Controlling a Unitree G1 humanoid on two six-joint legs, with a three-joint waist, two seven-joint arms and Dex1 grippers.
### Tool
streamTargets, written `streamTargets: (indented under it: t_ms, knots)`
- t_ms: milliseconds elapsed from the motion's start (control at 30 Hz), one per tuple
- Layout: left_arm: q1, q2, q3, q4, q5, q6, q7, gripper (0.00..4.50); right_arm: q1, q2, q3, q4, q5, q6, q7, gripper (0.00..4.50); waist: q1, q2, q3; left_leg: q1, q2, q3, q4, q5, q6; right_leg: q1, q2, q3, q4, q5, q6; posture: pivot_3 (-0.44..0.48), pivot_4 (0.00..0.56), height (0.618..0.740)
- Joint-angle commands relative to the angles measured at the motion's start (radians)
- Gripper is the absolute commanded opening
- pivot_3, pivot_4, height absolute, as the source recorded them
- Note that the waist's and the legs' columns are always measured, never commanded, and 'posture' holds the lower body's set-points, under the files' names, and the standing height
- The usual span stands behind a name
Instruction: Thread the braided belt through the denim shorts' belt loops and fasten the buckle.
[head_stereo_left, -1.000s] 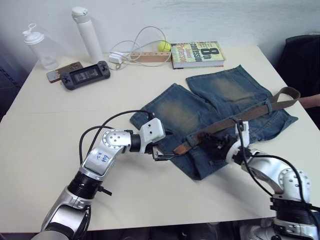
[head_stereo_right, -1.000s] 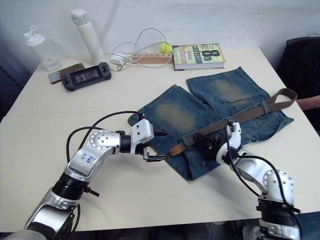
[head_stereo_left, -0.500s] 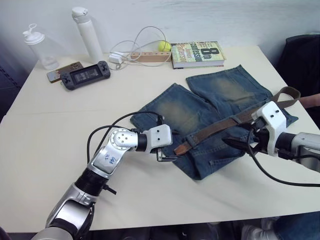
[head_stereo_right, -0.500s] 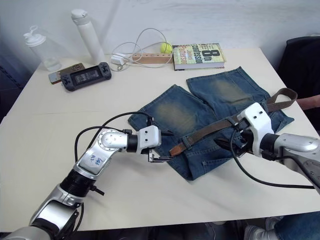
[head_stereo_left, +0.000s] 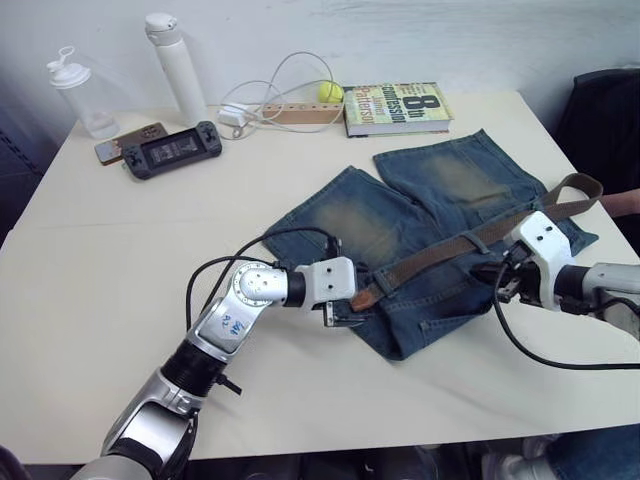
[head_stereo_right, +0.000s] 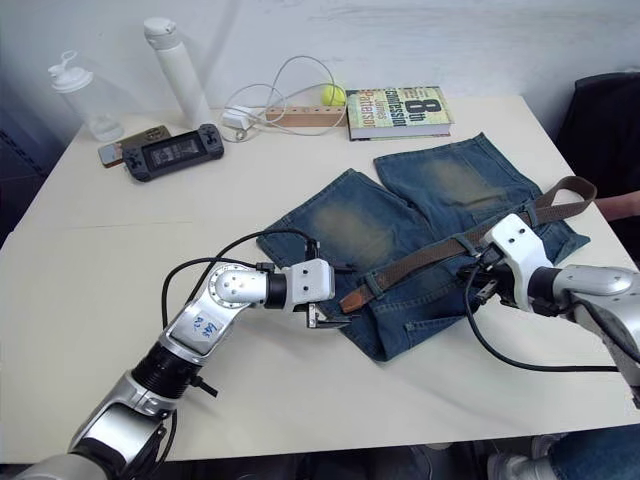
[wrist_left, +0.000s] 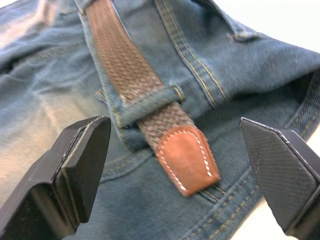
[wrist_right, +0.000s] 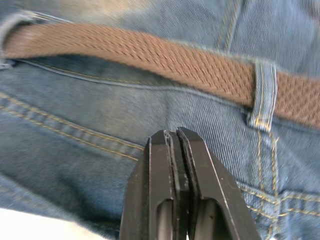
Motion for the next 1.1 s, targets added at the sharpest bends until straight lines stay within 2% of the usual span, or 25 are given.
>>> streamTargets:
  t_ms: [33,267,367,567,600,633,667,900,1100]
  knots:
    - [-0.006,0.011,-0.014,-0.019,0.060,-0.031,0.026,4.50,-0.004,0.037,-0.022,-0.015,-0.036,0.051,-0.036,0.02,0.005,0.000,0.000,0.000,0.000,0.000,0.000,0.000,0.000,0.000,0.000,0.000,0.000,0.000,0.000,0.000,0.150,0.740]
    - [-0.002,0.024,-0.047,0.050,0.163,-0.143,0.066,4.50,-0.011,0.092,-0.036,-0.001,-0.090,0.101,-0.056,0.02,0.011,0.000,0.000,0.000,0.000,0.000,0.000,0.000,0.000,0.000,0.000,0.000,0.000,0.000,0.000,0.000,0.150,0.740]
    - [0.004,0.000,-0.057,0.075,0.178,-0.165,0.083,3.61,-0.019,0.105,-0.040,0.002,-0.105,0.108,-0.052,0.00,0.012,0.000,0.000,0.000,-0.001,0.000,0.000,0.000,0.000,0.001,0.000,0.000,0.000,0.000,0.000,0.000,0.150,0.740]
    - [0.007,-0.016,-0.042,0.077,0.193,-0.174,0.103,1.15,-0.018,0.121,-0.036,-0.004,-0.120,0.125,-0.039,0.00,0.010,0.000,0.000,0.000,0.000,0.000,0.001,0.000,0.000,0.000,0.000,0.000,0.001,0.000,0.000,0.000,0.150,0.740]
    - [0.007,-0.015,-0.040,0.074,0.193,-0.173,0.104,0.63,-0.018,0.122,-0.036,-0.005,-0.121,0.128,-0.037,0.00,0.010,0.000,0.000,0.000,0.000,0.000,0.001,0.000,0.000,0.000,0.000,0.000,0.001,0.000,0.000,0.000,0.150,0.740]
    - [0.008,-0.005,-0.029,0.061,0.194,-0.172,0.106,0.24,-0.019,0.123,-0.032,-0.002,-0.127,0.130,-0.036,0.00,0.011,0.000,0.000,0.000,0.000,0.000,0.001,0.000,0.000,0.000,0.000,0.000,0.001,0.000,0.000,0.000,0.150,0.740]
    - [0.009,0.002,-0.021,0.051,0.195,-0.171,0.109,0.06,-0.020,0.123,-0.028,0.000,-0.132,0.131,-0.034,0.00,0.011,0.000,0.000,0.000,0.000,0.000,0.001,0.000,0.000,0.000,0.000,0.000,0.001,0.000,0.000,0.000,0.150,0.740]
    - [0.041,0.086,0.042,-0.045,0.209,-0.151,0.114,0.06,-0.042,0.128,0.010,0.042,-0.177,0.144,-0.020,0.00,0.007,0.000,0.000,0.001,0.000,0.000,0.001,0.000,0.000,0.000,0.000,0.000,0.001,0.000,0.000,0.000,0.150,0.740]
    - [0.168,0.223,0.127,-0.135,0.245,-0.174,0.142,0.06,-0.082,0.142,0.061,0.082,-0.214,0.148,0.005,0.00,0.002,0.000,-0.001,0.002,0.000,0.000,0.000,0.000,0.000,0.001,0.000,0.000,0.001,0.000,0.000,0.000,0.150,0.740]
